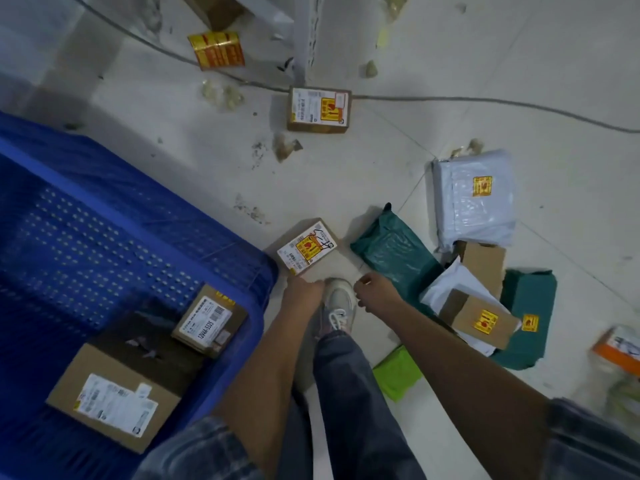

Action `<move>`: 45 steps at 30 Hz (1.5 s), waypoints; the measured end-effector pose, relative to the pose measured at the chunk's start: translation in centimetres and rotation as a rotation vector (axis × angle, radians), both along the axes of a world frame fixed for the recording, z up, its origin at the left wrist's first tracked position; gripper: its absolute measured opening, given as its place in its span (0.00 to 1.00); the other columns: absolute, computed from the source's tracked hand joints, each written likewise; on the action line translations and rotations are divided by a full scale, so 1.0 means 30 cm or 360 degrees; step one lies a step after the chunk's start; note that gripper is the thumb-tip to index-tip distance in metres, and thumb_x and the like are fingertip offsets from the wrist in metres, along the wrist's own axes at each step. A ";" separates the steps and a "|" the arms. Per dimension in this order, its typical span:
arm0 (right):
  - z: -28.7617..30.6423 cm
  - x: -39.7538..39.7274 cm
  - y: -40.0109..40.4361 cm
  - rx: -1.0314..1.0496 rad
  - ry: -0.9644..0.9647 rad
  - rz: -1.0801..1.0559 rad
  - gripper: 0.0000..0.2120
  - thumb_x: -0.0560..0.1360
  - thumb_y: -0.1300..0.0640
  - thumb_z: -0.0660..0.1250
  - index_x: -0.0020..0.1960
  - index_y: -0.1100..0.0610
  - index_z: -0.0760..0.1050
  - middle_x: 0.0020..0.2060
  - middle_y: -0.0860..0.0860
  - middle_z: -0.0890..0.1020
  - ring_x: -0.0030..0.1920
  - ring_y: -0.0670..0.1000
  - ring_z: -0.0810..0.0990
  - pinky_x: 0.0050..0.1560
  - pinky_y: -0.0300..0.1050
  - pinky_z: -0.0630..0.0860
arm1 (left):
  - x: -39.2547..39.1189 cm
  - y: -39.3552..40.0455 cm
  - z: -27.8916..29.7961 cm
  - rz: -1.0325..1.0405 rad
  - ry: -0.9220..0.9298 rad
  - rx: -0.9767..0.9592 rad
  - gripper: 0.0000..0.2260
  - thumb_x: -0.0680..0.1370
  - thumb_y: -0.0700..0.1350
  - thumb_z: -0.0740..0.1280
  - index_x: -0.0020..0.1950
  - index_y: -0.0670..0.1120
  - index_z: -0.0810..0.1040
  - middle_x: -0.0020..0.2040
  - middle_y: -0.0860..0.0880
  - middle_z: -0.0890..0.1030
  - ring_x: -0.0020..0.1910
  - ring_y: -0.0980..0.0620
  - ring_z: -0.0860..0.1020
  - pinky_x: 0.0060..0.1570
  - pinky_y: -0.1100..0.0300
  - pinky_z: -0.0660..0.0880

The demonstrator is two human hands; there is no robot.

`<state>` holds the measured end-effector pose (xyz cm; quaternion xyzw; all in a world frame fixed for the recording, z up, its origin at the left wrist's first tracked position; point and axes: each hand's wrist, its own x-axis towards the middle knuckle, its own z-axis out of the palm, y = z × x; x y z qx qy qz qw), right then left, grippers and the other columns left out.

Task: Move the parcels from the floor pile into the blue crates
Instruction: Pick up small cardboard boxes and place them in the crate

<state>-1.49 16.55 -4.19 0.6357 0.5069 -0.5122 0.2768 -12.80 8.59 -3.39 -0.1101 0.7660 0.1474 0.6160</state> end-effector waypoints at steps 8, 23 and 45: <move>-0.187 -0.085 0.114 0.0012 0.0028 0.0268 0.20 0.76 0.57 0.58 0.68 0.59 0.67 0.58 0.58 0.76 0.52 0.56 0.75 0.50 0.44 0.69 | 0.023 0.069 -0.209 0.0825 -0.0167 -0.0084 0.19 0.75 0.39 0.65 0.65 0.39 0.68 0.56 0.44 0.73 0.55 0.45 0.73 0.61 0.52 0.74; -0.484 -0.191 0.074 -0.0013 0.0130 0.0327 0.16 0.75 0.59 0.62 0.60 0.65 0.72 0.52 0.58 0.79 0.47 0.52 0.74 0.45 0.42 0.69 | 0.061 -0.016 -0.521 0.1592 0.0281 -0.0157 0.25 0.75 0.40 0.64 0.73 0.47 0.64 0.66 0.44 0.74 0.62 0.44 0.74 0.64 0.50 0.71; 0.211 -0.135 0.032 -0.0183 0.0614 -0.0698 0.15 0.74 0.49 0.67 0.58 0.54 0.73 0.54 0.54 0.82 0.54 0.53 0.82 0.56 0.49 0.78 | -0.125 0.054 0.177 0.1101 0.0124 0.0693 0.23 0.72 0.46 0.73 0.65 0.50 0.72 0.56 0.46 0.82 0.48 0.48 0.82 0.48 0.54 0.81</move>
